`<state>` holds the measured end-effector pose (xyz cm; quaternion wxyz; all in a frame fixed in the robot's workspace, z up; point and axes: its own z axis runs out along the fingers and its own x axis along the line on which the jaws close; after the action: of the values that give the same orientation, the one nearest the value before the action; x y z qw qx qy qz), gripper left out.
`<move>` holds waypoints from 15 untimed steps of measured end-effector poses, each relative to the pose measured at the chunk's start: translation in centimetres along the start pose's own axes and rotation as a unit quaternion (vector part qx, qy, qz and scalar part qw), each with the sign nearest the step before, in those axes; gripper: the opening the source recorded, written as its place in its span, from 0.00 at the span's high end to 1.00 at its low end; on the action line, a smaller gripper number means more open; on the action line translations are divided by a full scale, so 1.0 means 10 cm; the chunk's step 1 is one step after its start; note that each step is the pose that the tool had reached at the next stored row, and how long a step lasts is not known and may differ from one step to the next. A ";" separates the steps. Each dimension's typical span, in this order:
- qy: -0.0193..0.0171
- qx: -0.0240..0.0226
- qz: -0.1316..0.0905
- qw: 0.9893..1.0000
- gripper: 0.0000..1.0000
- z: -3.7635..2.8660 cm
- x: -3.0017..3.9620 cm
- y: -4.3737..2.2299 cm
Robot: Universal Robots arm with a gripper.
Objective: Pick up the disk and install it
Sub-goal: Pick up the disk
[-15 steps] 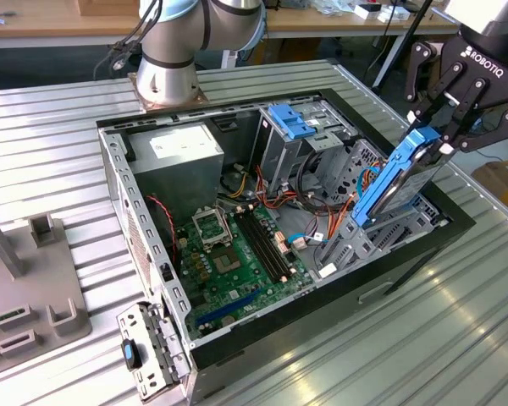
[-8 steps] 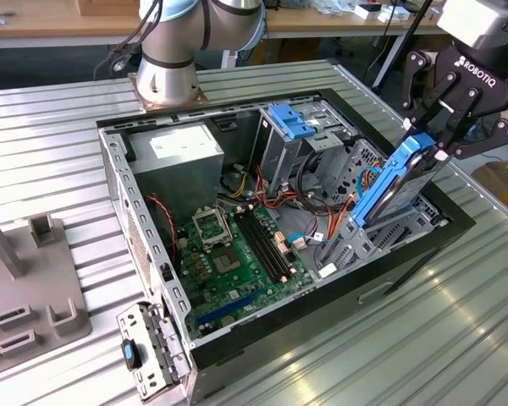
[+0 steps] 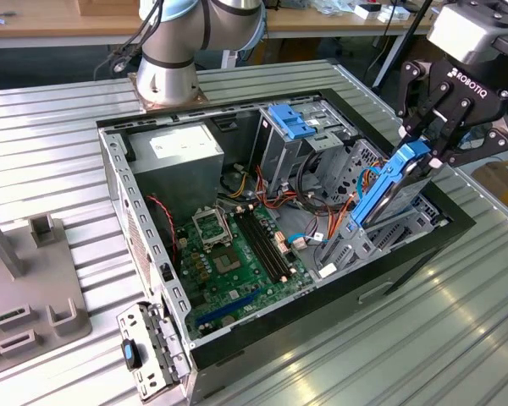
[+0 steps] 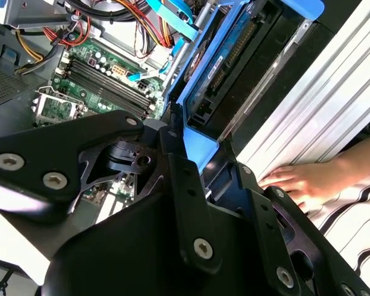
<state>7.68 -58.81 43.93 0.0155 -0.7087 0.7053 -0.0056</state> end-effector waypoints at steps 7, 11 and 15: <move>0.000 0.000 0.000 1.000 0.63 0.088 0.001 0.002; 0.000 0.000 0.000 1.000 0.63 0.205 0.003 0.006; 0.000 0.000 0.000 1.000 0.63 0.344 0.005 0.010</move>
<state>7.68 -58.81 40.48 0.0155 -0.7087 0.7053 -0.0055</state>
